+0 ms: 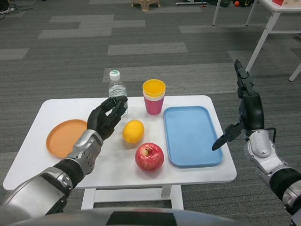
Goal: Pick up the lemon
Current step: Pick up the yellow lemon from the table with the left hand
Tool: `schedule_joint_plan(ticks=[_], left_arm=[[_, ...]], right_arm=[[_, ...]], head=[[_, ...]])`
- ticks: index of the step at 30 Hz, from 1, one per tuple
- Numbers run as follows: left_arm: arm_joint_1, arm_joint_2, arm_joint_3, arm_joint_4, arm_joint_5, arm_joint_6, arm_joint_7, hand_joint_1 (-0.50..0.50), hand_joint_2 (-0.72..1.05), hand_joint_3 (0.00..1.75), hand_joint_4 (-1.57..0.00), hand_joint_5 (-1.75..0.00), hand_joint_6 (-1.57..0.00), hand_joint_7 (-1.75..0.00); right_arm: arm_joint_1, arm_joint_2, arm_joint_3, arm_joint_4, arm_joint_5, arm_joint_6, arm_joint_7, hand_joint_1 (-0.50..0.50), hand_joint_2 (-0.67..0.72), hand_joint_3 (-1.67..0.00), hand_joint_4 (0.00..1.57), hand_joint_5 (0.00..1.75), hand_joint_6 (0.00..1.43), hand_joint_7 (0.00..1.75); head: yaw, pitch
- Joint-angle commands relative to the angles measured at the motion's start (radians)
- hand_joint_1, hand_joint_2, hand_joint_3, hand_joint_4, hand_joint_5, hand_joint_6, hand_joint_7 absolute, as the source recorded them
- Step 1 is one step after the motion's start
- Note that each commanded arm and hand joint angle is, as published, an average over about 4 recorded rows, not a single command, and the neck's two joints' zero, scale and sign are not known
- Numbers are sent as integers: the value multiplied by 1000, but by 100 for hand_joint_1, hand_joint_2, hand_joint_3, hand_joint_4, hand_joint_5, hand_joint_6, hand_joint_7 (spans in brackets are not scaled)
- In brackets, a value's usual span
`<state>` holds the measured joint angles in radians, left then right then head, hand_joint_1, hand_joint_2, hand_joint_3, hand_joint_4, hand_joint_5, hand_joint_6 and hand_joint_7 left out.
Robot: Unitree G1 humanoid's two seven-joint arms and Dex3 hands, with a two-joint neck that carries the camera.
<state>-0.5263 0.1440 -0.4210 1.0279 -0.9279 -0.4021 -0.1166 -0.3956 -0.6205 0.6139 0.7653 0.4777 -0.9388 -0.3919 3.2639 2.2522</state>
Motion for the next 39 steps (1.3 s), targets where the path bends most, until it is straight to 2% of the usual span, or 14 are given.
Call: schedule_joint_plan(ticks=[1,5,9,15,19,20,22,24,25,28,29,33,35,39], left_arm=[[11,14,1,10,1,-20,8,-37,103,9,-7,-103,-139,-152],[11,14,2,13,18,-31,9,-37,91,9,-9,-110,-143,-161],[11,12,4,20,58,-50,9,-33,103,9,-12,-113,-151,-166],[11,14,10,20,71,-56,5,-42,105,0,-16,-115,-149,-168],[11,14,11,21,73,-69,8,-33,100,9,-19,-113,-149,-171],[11,14,11,22,73,-71,9,-29,96,9,-16,-113,-147,-169],[11,13,11,24,78,-77,10,-36,96,9,-6,-103,-134,-168],[11,12,15,28,105,-96,23,-50,105,9,0,-98,-111,-161],[11,12,18,28,123,-106,31,-50,105,9,0,-105,-83,-148],[17,12,75,14,293,-110,63,-50,105,9,0,-133,-8,-98],[22,12,110,1,379,-96,70,-50,105,9,0,-139,-3,-89],[59,11,318,-202,888,150,56,-50,105,9,0,-151,0,-80],[59,10,335,-269,1010,220,34,-50,105,9,0,-154,0,-77],[47,11,334,-328,1124,291,11,-50,105,11,0,-154,0,-75]], right_arm=[[11,2,3,8,9,0,-2,-46,60,0,11,0,0,0],[11,2,3,8,9,0,-2,-46,60,0,11,0,0,0],[11,2,3,8,10,0,-2,-46,60,0,11,0,0,0],[11,2,3,8,10,0,-2,-46,60,0,11,0,0,0],[11,2,3,9,10,0,-2,-46,60,0,11,0,0,0],[11,2,3,9,10,0,-2,-46,60,0,11,0,0,0],[11,2,3,9,10,0,-2,-46,60,0,12,0,0,0],[11,2,3,9,10,0,-2,-46,60,0,14,0,0,0],[11,2,3,9,10,0,-2,-46,60,0,14,0,0,0],[11,2,2,10,10,0,-2,-46,60,0,14,0,0,0],[11,2,2,10,10,0,-2,-46,60,0,13,0,0,0],[11,2,2,12,11,0,-2,-46,60,0,12,0,0,0],[11,2,2,14,12,0,-2,-46,60,0,12,0,0,0],[11,2,3,16,12,0,-2,-46,60,0,14,0,0,0]], head=[[-1,-2],[-2,-4],[-2,-8],[-2,-10],[-2,-10],[-2,-10],[-3,-14],[-3,-16],[-3,-15],[-3,-13],[-3,-13],[-2,-13],[-2,-13],[-5,-10]])
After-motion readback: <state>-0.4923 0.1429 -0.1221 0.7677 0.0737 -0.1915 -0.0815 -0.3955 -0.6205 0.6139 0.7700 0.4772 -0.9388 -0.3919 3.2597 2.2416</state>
